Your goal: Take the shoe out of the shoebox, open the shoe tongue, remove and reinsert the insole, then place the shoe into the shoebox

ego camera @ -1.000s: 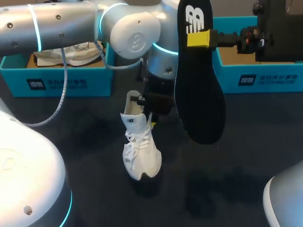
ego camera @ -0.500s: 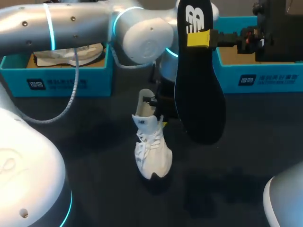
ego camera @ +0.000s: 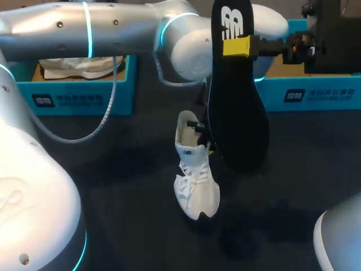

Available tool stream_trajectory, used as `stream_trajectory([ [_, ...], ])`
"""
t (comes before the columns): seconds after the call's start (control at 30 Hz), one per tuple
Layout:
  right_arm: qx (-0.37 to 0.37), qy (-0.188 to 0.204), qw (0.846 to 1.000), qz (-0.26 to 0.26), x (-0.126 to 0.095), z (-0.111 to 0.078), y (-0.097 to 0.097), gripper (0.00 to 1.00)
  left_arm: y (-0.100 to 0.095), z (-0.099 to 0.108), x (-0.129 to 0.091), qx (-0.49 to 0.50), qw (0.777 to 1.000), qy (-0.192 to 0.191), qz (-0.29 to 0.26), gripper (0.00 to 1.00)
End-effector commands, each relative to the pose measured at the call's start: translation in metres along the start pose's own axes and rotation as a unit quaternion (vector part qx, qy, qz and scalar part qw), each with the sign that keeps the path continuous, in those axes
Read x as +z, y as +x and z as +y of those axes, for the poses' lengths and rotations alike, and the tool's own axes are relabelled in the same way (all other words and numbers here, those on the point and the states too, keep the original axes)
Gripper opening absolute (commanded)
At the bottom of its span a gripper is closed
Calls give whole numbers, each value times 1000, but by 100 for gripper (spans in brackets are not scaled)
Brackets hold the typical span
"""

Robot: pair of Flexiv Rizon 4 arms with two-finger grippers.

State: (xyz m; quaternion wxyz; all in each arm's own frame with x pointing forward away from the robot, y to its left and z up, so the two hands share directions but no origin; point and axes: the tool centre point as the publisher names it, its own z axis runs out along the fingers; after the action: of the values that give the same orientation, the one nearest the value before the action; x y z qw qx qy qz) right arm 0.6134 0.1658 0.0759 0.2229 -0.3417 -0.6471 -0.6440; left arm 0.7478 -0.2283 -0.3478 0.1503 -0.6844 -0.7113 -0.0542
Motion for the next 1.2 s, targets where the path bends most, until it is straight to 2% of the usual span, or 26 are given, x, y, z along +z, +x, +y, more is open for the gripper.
stream_trajectory([
  [0.03, 1, 1, 1000, -1, 5, 2, -1, 0, -10, 0, 8, -8, 1000, -2, 8, 0],
  [0.53, 1, 1, 1000, -1, 5, 2, -1, 0, -16, 2, 30, 1, 1000, 24, 9, 0],
  [0.57, 1, 1, 1000, -1, 5, 2, -1, 0, -16, 2, 30, 6, 1000, 26, 9, 36],
  [0.6, 1, 1, 1000, -1, 5, 2, -1, 0, -16, 2, 28, 12, 1000, 28, 5, 42],
  [0.67, 1, 1, 1000, -1, 5, 2, -1, 0, -16, 3, 26, 13, 999, 32, 2, 41],
  [0.73, 1, 1, 1000, -1, 5, 2, -1, 0, -16, 3, 24, 16, 999, 33, -1, 48],
  [0.8, 1, 1, 1000, -1, 5, 2, -1, 0, -15, 3, 20, 19, 999, 36, -5, 87],
  [0.83, 1, 1, 1000, -1, 5, 2, -1, 0, -14, 3, 18, 21, 999, 37, -8, 93],
  [0.9, 1, 1, 1000, -1, 5, 2, -1, 0, -12, 2, 13, 26, 999, 40, -15, 100],
  [1.03, 1, 1, 1000, -1, 5, 2, -1, 0, -9, 3, 0, 32, 998, 43, -33, 100],
  [1.2, 1, 1, 1000, -1, 5, 2, -1, 0, -6, 9, -27, 37, 997, 26, -57, 100],
])
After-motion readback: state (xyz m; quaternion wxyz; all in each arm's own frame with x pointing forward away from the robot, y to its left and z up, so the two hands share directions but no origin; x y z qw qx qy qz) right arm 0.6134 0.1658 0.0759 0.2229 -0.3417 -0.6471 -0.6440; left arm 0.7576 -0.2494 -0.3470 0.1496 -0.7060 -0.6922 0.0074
